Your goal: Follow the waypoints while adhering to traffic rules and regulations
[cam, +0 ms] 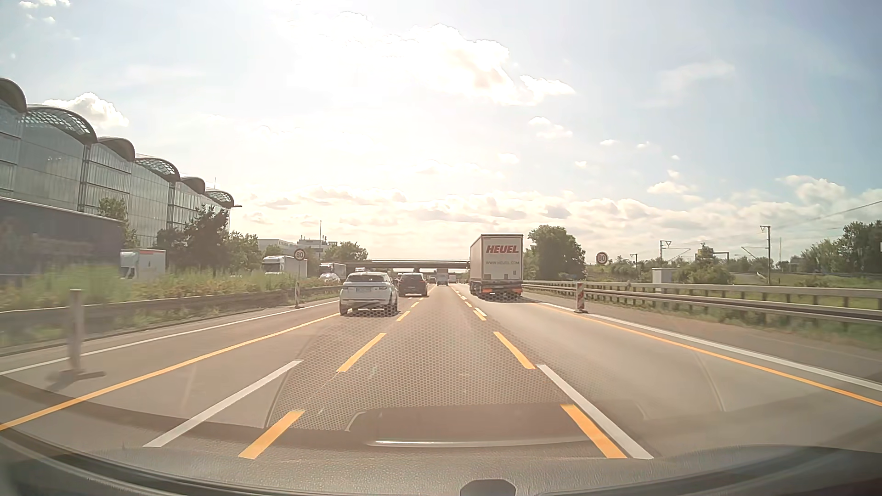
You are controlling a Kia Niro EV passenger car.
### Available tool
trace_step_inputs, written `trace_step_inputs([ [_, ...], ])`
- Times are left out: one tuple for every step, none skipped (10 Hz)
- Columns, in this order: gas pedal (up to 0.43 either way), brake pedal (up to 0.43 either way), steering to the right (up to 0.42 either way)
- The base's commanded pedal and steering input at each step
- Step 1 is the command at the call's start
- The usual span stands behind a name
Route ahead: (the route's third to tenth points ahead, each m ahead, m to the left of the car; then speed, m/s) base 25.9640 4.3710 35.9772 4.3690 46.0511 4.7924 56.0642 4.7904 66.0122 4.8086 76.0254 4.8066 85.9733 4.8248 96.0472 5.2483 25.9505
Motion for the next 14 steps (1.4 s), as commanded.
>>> trace_step_inputs([
  [0.000, 0.000, 0.000],
  [0.000, 0.000, 0.000],
  [0.000, 0.000, 0.000],
  [0.000, 0.000, 0.000],
  [0.000, 0.000, 0.000],
  [0.000, 0.000, 0.000],
  [0.000, 0.000, 0.000],
  [0.000, 0.000, 0.000],
  [0.000, 0.006, 0.000],
  [0.000, 0.012, 0.000],
  [0.000, 0.018, 0.000],
  [0.000, 0.000, 0.000],
  [0.000, 0.000, 0.000],
  [0.000, 0.000, 0.000],
])
